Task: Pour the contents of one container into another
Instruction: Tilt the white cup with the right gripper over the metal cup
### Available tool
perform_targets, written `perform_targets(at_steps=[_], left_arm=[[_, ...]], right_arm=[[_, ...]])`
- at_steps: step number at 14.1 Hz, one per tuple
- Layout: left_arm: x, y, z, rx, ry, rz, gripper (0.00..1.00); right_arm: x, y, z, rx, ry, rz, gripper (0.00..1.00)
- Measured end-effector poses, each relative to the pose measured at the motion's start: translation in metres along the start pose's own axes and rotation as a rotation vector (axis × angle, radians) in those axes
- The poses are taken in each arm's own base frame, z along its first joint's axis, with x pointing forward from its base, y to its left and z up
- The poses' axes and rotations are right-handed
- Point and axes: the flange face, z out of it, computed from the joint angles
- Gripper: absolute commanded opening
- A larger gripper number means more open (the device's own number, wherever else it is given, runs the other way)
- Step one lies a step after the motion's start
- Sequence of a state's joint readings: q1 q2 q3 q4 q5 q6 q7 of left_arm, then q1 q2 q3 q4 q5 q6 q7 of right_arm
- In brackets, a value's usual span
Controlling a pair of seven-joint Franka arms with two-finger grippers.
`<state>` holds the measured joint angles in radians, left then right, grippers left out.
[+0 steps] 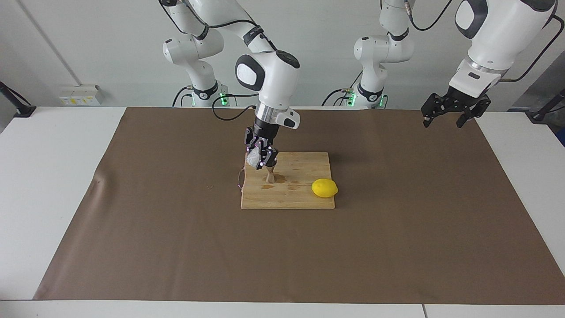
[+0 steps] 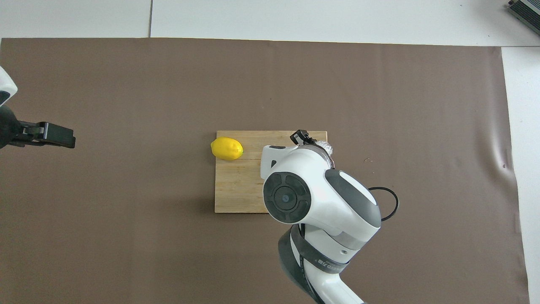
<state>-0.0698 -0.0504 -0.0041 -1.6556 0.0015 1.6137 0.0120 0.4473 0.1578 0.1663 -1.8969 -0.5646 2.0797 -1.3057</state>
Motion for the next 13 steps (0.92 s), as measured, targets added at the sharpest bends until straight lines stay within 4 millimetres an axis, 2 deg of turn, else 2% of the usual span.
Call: perform_targets(at_steps=[7,10,13], left_arm=[[0.000,-0.003,0.000,0.000,-0.002,-0.019,1.00],[0.000,-0.002,0.000,0.000,-0.002,-0.058,1.00],[0.000,-0.005,0.000,0.000,-0.002,-0.073,1.00]], right_arm=[[0.005,-0.001,0.001,0.010,-0.043,-0.028,0.00],[0.015,0.000,-0.003,0.004,-0.060,-0.036,0.00],[0.023,0.000,0.002,0.010,-0.093,-0.032,0.00]])
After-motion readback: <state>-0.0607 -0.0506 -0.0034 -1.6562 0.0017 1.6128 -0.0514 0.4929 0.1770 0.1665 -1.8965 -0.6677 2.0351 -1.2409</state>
